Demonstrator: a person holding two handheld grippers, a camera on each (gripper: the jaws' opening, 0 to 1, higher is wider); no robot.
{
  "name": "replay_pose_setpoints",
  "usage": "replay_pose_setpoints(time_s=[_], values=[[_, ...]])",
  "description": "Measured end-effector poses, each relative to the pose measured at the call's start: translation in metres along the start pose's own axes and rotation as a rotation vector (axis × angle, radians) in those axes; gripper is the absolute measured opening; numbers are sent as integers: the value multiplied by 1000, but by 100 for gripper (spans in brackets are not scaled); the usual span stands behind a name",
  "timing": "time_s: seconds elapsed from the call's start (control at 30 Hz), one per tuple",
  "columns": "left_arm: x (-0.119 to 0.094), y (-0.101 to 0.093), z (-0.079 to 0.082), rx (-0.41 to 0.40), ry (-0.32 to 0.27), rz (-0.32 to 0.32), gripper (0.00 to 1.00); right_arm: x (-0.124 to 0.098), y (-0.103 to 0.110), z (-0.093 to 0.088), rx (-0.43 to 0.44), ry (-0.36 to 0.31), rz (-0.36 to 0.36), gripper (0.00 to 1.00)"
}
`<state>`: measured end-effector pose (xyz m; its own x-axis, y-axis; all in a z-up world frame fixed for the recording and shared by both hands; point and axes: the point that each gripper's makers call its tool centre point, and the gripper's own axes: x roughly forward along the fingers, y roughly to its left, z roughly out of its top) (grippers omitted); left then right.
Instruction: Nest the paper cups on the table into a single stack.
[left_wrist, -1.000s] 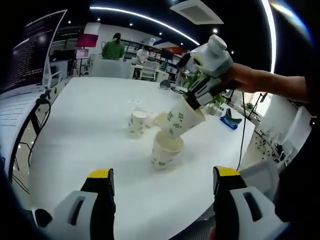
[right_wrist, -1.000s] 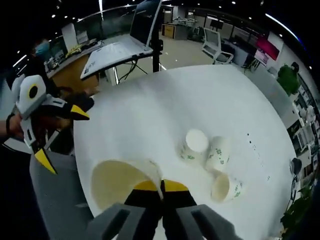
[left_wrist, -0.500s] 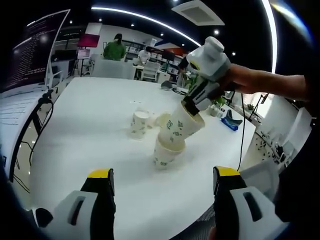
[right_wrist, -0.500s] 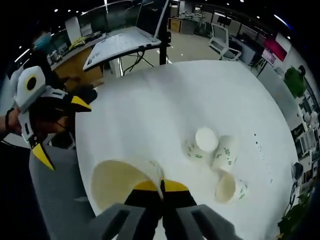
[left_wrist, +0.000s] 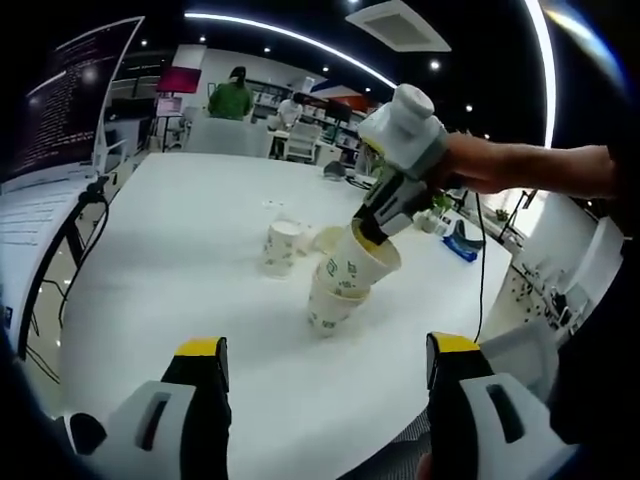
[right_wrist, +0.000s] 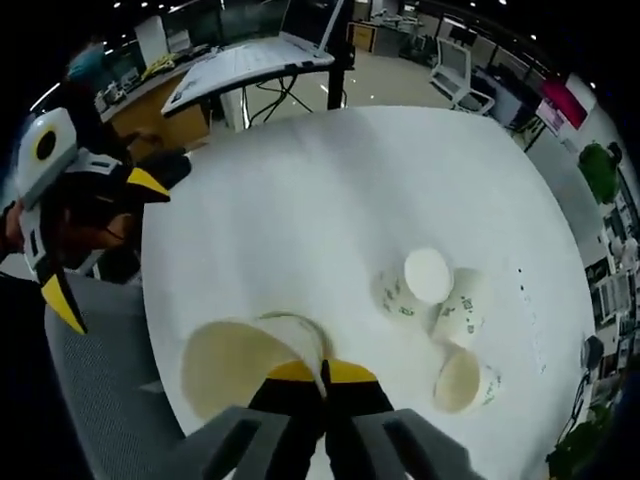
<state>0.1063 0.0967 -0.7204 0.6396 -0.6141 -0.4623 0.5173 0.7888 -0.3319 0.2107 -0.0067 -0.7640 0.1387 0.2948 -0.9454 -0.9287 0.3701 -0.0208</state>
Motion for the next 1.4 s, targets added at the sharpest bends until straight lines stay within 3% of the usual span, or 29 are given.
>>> replay_pose_setpoints(time_s=[0.37, 0.43, 0.67, 0.93, 1.17, 1.4], values=[[-3, 4, -1, -8, -2, 8, 79, 3, 13, -3, -2, 11, 1, 0], [-2, 4, -2, -7, -1, 10, 80, 19, -1, 0, -7, 12, -1, 0], [-1, 5, -2, -4, 3, 10, 79, 10, 10, -4, 8, 4, 7, 3], [-3, -2, 2, 13, 20, 13, 79, 9, 10, -3, 45, -43, 2, 10], [-4, -4, 5, 15, 23, 29, 79, 1, -3, 6, 5, -116, -34, 29], [-4, -7, 6, 24, 32, 59, 79, -10, -8, 10, 52, -206, -35, 32]])
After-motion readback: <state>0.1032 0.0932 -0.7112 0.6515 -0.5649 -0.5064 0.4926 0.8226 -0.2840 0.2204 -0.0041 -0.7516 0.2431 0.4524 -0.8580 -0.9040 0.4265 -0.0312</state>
